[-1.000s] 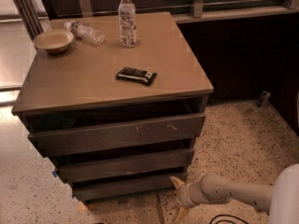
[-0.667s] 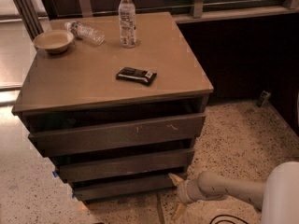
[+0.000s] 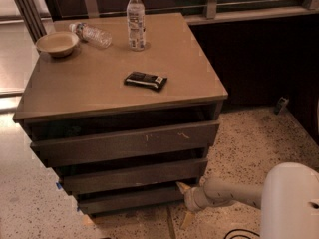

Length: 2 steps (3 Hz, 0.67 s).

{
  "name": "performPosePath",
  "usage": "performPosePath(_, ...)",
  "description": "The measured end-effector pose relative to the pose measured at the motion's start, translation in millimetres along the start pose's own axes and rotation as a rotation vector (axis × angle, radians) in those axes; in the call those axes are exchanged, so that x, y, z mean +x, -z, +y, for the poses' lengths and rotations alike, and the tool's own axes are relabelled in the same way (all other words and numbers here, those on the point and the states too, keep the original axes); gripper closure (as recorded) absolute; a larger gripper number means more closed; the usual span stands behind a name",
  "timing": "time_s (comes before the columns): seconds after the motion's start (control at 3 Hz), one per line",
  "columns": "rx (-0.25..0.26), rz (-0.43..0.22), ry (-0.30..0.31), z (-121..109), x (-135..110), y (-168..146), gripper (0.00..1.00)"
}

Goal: Open bottom drawer

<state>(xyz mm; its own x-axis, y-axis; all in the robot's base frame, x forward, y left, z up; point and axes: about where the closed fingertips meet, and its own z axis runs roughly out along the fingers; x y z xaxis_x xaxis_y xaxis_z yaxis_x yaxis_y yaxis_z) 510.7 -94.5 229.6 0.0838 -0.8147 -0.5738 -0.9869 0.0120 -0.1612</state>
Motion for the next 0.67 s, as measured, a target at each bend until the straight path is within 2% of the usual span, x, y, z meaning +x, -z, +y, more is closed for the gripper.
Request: performPosePath(0.67,-0.014,0.04,-0.004,-15.1,15.6,-22.0,0.0)
